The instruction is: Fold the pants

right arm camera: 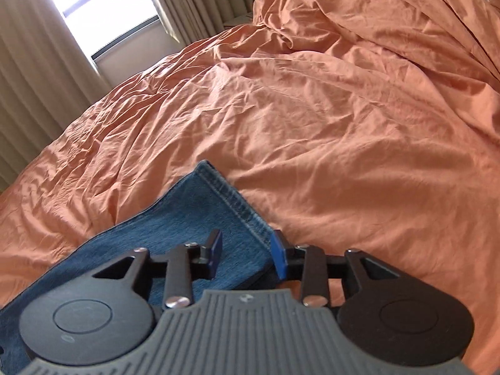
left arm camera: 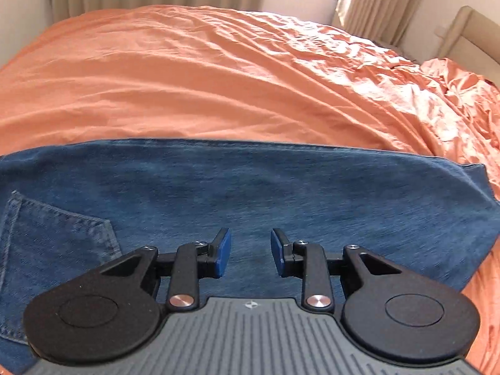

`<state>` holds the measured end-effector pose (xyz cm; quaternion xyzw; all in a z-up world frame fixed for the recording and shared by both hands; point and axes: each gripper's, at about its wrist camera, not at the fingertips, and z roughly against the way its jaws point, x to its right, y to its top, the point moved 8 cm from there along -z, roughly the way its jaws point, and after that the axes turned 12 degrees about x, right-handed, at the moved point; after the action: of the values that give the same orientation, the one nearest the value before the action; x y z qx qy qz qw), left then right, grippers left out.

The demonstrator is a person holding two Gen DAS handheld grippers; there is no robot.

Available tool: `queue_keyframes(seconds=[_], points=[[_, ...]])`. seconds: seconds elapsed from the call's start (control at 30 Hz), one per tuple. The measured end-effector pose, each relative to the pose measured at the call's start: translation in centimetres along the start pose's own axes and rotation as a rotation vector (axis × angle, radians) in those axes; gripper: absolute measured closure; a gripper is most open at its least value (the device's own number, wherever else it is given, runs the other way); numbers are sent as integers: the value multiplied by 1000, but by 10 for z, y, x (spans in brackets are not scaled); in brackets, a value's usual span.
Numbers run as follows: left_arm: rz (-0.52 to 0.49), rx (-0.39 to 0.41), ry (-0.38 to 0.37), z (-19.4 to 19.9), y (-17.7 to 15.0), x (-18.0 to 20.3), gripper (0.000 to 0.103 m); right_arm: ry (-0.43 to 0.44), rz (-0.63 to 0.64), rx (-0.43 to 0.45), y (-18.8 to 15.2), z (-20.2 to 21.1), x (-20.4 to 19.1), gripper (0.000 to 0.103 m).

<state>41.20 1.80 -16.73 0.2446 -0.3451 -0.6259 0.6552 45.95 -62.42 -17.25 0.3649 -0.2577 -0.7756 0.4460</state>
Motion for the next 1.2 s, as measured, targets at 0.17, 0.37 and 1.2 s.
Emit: queue_keyframes(seconds=[0.17,0.37,1.2], points=[[-29,3,-99,-23,11,47,68,55,-241,-64,-34,-1,13,38],[-65,-20,-191,-60,12,101,68,81,-500,-77,-63,-23,46,38],[-148,-63,-181,-172,27,181,69,173,-299,-3,-40,-48,45,102]])
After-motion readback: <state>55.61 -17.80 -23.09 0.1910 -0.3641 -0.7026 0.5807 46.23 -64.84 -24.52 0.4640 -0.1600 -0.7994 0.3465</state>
